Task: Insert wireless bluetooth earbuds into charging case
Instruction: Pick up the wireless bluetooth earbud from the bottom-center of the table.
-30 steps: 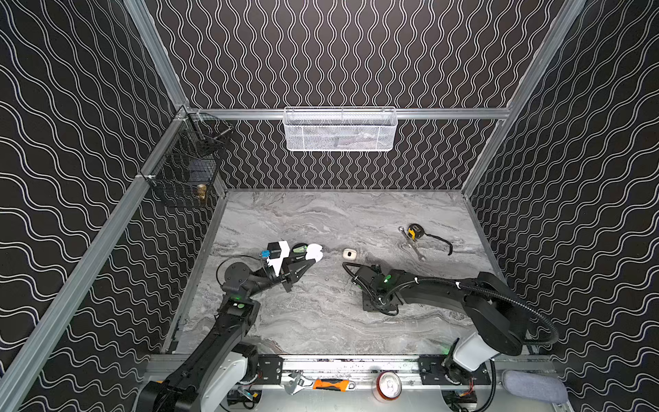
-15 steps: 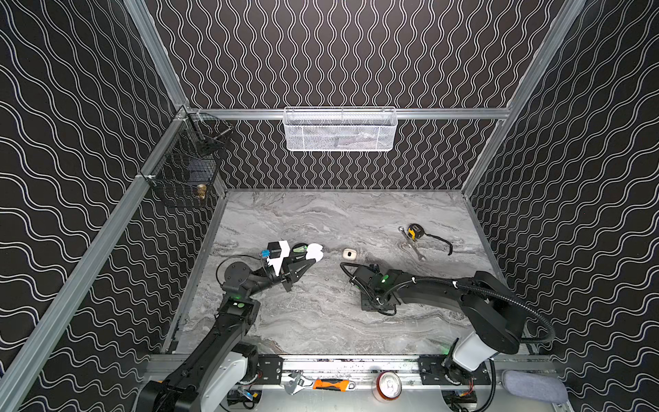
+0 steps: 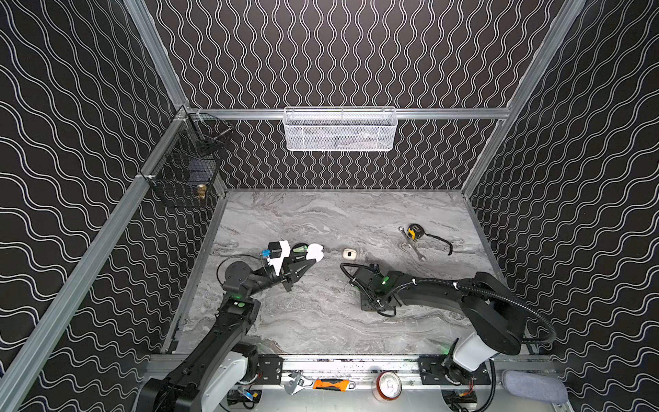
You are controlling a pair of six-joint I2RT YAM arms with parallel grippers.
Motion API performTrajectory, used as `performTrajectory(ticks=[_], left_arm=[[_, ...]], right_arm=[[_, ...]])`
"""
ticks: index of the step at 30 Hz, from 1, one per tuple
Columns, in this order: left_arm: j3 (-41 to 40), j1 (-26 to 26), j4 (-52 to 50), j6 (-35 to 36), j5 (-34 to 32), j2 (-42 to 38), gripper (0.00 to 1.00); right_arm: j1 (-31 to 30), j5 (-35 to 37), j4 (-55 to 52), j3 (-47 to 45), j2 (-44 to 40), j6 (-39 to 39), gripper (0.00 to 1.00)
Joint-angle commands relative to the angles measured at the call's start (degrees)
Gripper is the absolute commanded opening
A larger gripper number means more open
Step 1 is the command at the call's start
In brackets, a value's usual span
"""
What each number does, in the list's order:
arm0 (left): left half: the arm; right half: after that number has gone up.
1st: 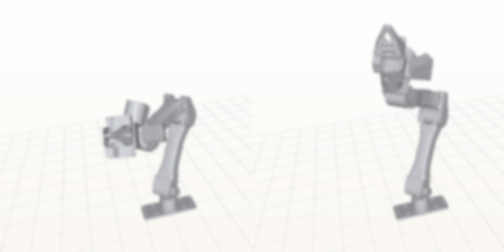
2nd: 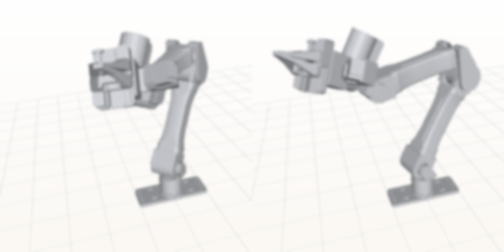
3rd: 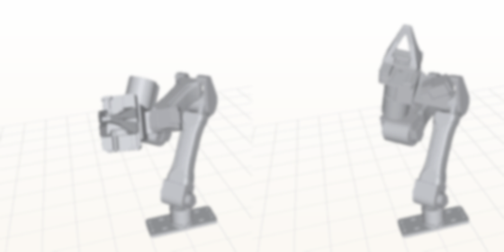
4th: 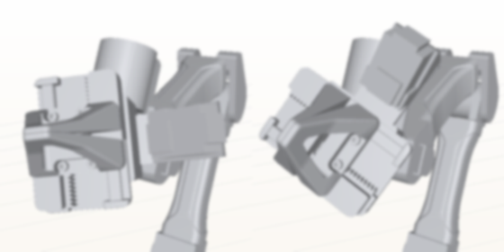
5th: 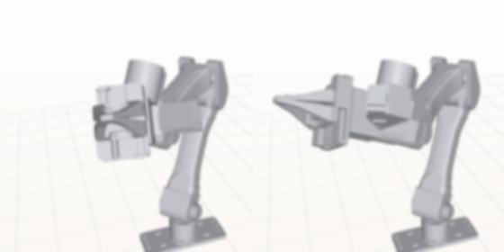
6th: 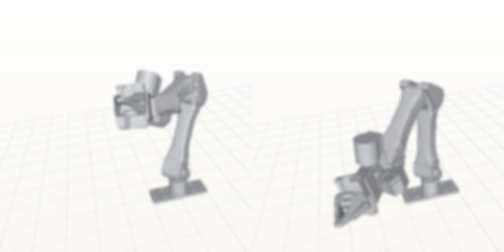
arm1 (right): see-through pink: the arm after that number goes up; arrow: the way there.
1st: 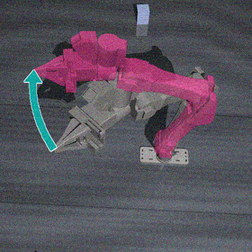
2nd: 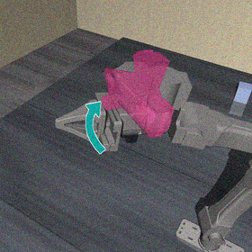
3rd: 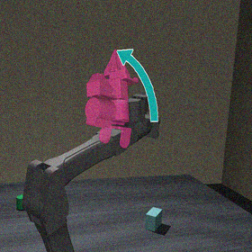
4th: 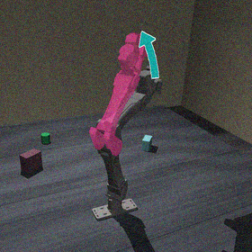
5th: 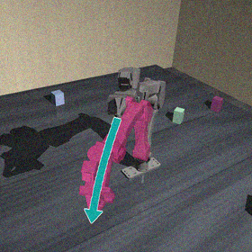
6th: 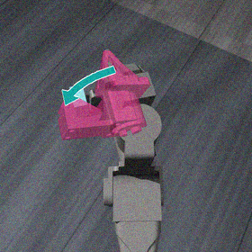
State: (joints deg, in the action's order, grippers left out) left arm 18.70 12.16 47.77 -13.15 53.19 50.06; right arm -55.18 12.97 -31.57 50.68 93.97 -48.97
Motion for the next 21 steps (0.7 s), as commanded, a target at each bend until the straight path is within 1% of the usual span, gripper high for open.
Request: performTrajectory(ticks=[1, 7, 9, 14, 15, 17, 21], left_arm=[[-0.3, -0.1, 3.6, -0.5, 0.9, -0.2, 0.0], [-0.5, 0.0, 4.2, -0.2, 0.4, -1.0, 0.0], [-0.8, 0.0, 4.9, -0.5, 0.4, -1.2, 0.0], [-1.6, 0.0, 8.0, -1.5, -0.1, -1.5, 0.0], [-2.0, 0.0, 9.0, -1.8, -0.3, -1.6, 0.0], [-2.8, 0.0, 11.5, -2.4, -0.7, -2.0, 0.0], [-3.9, 0.0, 15.1, -3.0, -1.5, -2.1, 0.0]], right_arm=[[-0.9, 0.3, -3.6, 0.2, -1.7, -2.9, 0.18], [-3.5, 7.3, -6.4, 6.2, -7.8, -4.9, 0.15], [-5.3, 10.6, -6.7, 10.7, -9.9, -4.7, 0.15], [-12.7, 23.5, -6.5, 20.3, -13.8, -3.0, 0.14], [-13.8, 25.3, -5.2, 21.0, -14.7, -1.9, 0.14], [-16.6, 28.6, 0.7, 20.7, -17.6, 1.3, 0.13], [-19.7, 30.3, 19.1, 15.4, -24.5, 11.5, 0.13]])
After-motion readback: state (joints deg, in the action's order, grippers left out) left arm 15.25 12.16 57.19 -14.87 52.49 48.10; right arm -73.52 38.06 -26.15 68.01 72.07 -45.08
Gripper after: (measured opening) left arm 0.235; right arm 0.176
